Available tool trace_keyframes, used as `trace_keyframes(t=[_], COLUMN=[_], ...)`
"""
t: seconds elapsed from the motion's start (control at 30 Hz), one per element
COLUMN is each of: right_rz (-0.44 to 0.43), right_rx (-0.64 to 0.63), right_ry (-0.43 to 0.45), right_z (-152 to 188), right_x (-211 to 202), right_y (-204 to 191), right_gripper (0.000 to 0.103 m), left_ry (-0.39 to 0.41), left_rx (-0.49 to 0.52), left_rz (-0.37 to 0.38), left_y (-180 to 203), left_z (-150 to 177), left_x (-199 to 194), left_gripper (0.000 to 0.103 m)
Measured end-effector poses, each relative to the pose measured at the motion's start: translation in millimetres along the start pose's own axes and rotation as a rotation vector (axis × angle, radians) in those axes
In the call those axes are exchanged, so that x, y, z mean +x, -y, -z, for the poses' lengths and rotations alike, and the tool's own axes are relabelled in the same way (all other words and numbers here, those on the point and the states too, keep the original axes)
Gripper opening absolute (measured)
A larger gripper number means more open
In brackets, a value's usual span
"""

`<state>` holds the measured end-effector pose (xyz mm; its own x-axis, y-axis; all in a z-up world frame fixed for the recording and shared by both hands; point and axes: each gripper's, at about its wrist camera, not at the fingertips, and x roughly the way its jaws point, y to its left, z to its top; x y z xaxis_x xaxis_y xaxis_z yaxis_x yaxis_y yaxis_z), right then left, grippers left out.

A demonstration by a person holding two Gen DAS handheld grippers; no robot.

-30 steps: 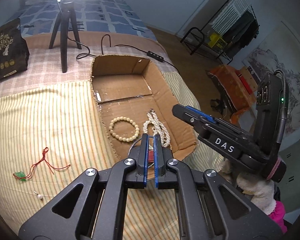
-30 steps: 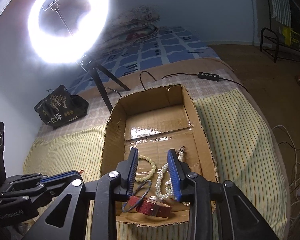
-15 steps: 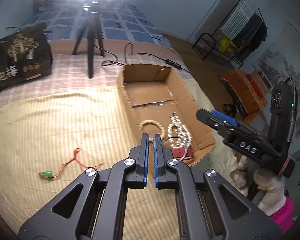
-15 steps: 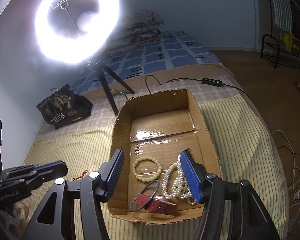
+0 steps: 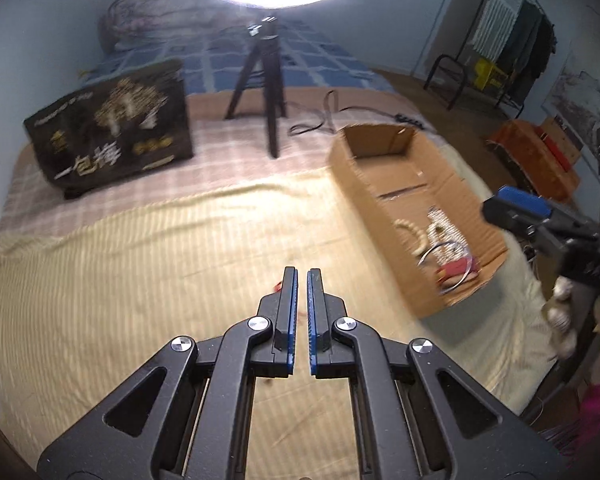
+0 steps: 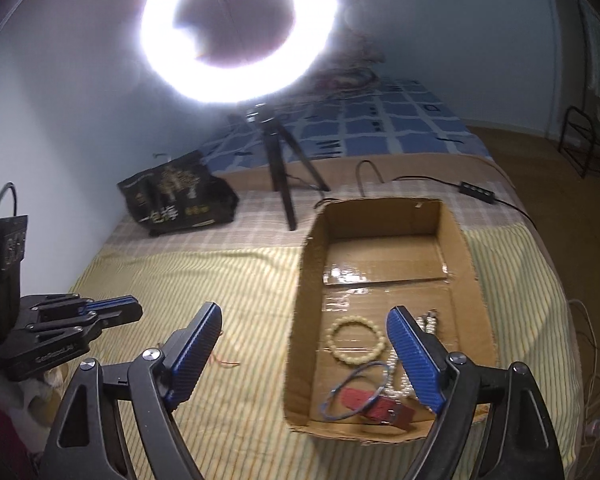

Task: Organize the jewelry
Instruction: 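Move left tool to green jade pendant while right tool approaches second pearl earring, then grasp the green jade pendant with left tool while right tool grasps pearl earring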

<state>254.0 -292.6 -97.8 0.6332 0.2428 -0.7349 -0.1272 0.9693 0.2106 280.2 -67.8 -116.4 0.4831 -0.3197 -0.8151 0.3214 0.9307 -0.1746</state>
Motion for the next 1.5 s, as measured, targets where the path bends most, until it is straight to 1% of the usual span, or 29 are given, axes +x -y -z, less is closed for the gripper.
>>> trace_keyframes(t=[0.1,0.23,0.37,0.5,0.6,0.7,0.8,0.9,0.93,0.97,1.0,1.03,1.1,1.17,1.33,1.5], right_rz=[-0.021,-0.047,-0.079,-0.118,-0.14,-0.16,-0.177,-0.191,-0.19,-0.19,-0.191,-0.196,-0.204,-0.206,-0.206,-0.209], right_rx=[-0.002,0.008,0.011,-0.02,-0.073,-0.12,-0.17,-0.226,-0.247,-0.265,-0.276,-0.281,-0.288,-0.293,-0.291,-0.302], right_ry=[-0.016,-0.046,-0.083,-0.13,-0.169,-0.211,-0.27,-0.317,-0.326,-0.332,-0.336,-0.34,-0.343,-0.342,-0.347,-0.353], right_z=[1.3,3.0,5.2,13.0,23.8,39.6,62.5,81.7,86.4,89.5,91.1,92.3,94.3,95.8,95.9,98.4], right_x=[5.9,18.2,30.7,44.9,54.7,65.3,79.7,89.8,91.0,92.0,93.7,94.5,95.3,95.0,102.0,105.3], right_y=[-7.4,-17.4,-27.9,-46.5,-62.4,-76.9,-92.6,-108.0,-112.8,-117.1,-120.9,-122.8,-125.7,-127.4,-129.5,-133.2], right_gripper=[0.086,0.086,0.086,0.078,0.072,0.068,0.061,0.06,0.06,0.06,0.06,0.06,0.06,0.059,0.052,0.048], left_ry=[-0.018,-0.056,-0.097,-0.128,-0.16,-0.204,-0.241,-0.257,-0.262,-0.265,-0.261,-0.256,-0.244,-0.25,-0.258,-0.253], left_rx=[-0.006,-0.037,-0.07,-0.125,-0.157,-0.172,-0.192,-0.216,-0.224,-0.231,-0.239,-0.244,-0.252,-0.251,-0.241,-0.238], left_rz=[-0.004,0.026,0.038,0.044,0.045,0.046,0.055,0.05,0.052,0.054,0.054,0.052,0.044,0.032,-0.036,-0.063], left_y=[-13.5,-29.4,-42.7,-60.3,-72.7,-77.7,-78.7,-79.7,-80.3,-80.3,-80.7,-81.9,-80.7,-79.1,-75.3,-72.5], left_z=[7.4,18.6,24.8,29.4,36.2,44.3,50.1,51.8,51.5,50.9,50.2,49.9,48.4,48.5,50.4,48.7], left_x=[0.8,3.8,11.0,21.2,31.5,44.2,54.5,63.0,66.4,68.6,70.1,71.6,72.4,76.6,86.3,92.7], left_gripper=[0.001,0.001,0.001,0.001,0.001,0.001,0.001,0.002,0.006,0.022,0.031,0.044,0.045,0.045,0.045,0.045])
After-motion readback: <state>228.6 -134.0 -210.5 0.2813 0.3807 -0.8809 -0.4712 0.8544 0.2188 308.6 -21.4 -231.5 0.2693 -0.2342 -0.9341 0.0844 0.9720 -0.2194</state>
